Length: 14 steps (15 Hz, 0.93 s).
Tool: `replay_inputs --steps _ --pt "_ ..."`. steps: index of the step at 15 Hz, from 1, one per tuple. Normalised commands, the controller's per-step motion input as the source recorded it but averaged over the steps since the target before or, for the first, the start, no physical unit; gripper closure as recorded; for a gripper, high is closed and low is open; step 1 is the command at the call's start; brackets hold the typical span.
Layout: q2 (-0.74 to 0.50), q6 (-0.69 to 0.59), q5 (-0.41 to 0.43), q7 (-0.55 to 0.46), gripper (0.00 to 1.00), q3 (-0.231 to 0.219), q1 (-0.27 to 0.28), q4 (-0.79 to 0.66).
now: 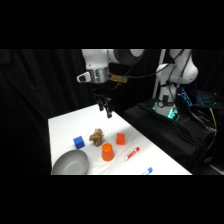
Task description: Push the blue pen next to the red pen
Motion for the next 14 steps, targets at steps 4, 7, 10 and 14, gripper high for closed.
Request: replay_inputs --steps 4,7,10,14 --pt "-0.01 0.06 -0.003 0.05 0.00 0.045 0.007 -0.05" --pt "-0.05 0.19 0.024 0.17 0.00 0.097 0.082 -0.16" --pt "-0.06 0.29 0.038 0.25 0.00 0.124 0.134 -0.22" --pt "0.00 0.37 0.005 0.34 0.00 0.123 0.161 -0.20"
